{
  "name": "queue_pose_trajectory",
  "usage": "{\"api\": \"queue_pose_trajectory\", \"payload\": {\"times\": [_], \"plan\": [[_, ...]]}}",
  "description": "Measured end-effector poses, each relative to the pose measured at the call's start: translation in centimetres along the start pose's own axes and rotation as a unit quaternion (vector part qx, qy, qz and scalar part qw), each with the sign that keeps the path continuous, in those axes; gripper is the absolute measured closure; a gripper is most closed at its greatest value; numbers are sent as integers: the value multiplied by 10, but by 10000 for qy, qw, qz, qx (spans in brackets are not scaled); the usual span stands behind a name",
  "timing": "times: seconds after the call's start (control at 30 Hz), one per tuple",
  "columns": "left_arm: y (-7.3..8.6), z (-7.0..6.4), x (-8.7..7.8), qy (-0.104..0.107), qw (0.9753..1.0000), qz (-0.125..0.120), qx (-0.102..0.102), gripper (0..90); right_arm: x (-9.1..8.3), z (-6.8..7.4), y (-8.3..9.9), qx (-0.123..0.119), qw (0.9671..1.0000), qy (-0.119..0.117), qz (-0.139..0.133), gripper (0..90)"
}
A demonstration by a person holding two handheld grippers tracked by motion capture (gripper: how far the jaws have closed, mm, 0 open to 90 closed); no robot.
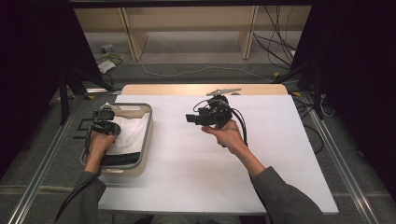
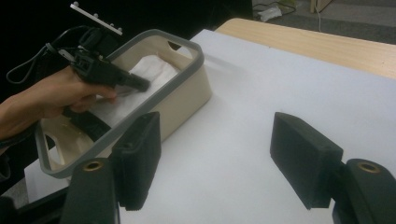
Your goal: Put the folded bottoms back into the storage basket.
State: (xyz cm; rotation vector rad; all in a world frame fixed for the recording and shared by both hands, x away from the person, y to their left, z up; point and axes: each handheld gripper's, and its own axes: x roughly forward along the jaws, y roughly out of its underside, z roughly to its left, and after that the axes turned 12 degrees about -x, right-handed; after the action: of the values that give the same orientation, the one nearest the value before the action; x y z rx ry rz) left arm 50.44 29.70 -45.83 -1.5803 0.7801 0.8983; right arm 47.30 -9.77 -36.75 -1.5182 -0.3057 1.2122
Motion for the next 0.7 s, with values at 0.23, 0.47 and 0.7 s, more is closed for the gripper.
{"api": "queue_pose_trajectory", "payload": {"times": [0.23,0.47,0.7], "plan": [[0,4,-11,171,9996,-179,-134,879,-12,-1,8,9,9999,41,-119,334],[-1,2,-24,497,9984,-249,-141,775,-22,-2,14,-8,9997,119,-215,322],[0,-9,-33,788,9966,-219,-52,572,-29,-1,21,-44,9995,169,-278,317]]}}
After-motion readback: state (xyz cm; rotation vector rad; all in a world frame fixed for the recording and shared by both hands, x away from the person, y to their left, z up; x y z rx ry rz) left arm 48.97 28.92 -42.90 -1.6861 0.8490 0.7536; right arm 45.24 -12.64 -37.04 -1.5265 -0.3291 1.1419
